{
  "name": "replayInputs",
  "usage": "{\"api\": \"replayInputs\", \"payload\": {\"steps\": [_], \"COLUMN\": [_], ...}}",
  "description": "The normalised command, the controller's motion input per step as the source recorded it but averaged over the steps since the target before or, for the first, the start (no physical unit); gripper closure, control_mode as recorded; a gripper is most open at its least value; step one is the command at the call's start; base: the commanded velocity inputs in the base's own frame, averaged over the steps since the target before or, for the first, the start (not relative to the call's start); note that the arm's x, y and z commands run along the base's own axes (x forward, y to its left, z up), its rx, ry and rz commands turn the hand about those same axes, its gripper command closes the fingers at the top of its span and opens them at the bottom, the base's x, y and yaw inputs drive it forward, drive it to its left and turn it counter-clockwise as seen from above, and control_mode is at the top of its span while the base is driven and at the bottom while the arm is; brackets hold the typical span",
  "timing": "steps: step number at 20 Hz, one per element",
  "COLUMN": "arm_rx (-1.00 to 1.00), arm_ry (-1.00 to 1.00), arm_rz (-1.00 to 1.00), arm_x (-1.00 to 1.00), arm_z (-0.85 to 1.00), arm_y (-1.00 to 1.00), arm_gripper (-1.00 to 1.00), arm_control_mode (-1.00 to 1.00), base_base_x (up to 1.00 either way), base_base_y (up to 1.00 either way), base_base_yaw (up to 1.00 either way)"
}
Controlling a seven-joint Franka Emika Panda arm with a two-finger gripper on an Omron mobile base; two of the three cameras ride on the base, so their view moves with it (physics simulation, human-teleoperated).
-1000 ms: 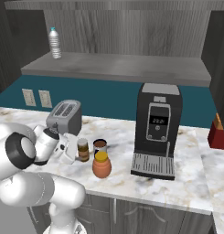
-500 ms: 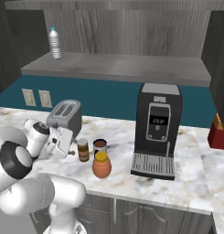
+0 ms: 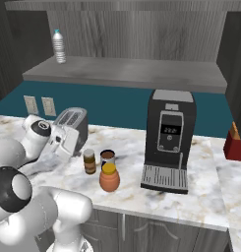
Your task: Pick the cinnamon and honey bottle from the cabinet and place them next to the mug.
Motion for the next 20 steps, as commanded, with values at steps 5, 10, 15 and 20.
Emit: {"api": "replayInputs", "payload": {"steps": [5, 10, 15, 20], "arm_rx": [0.06, 0.05, 0.05, 0.08], "arm_ry": [0.00, 0.00, 0.00, -0.01], "arm_rz": [0.21, 0.32, 0.39, 0.38], "arm_x": [-0.17, -0.11, -0.41, -0.69], "arm_z": [0.38, 0.51, 0.93, 0.94], "arm_y": [-0.55, -0.53, -0.40, -0.04], "arm_gripper": [-1.00, -1.00, -1.00, -1.00], "arm_control_mode": [-1.00, -1.00, -1.00, -1.00], "base_base_x": [0.00, 0.00, 0.00, 0.00], "base_base_y": [0.00, 0.00, 0.00, 0.00], "base_base_yaw": [0.00, 0.00, 0.00, 0.00]}}
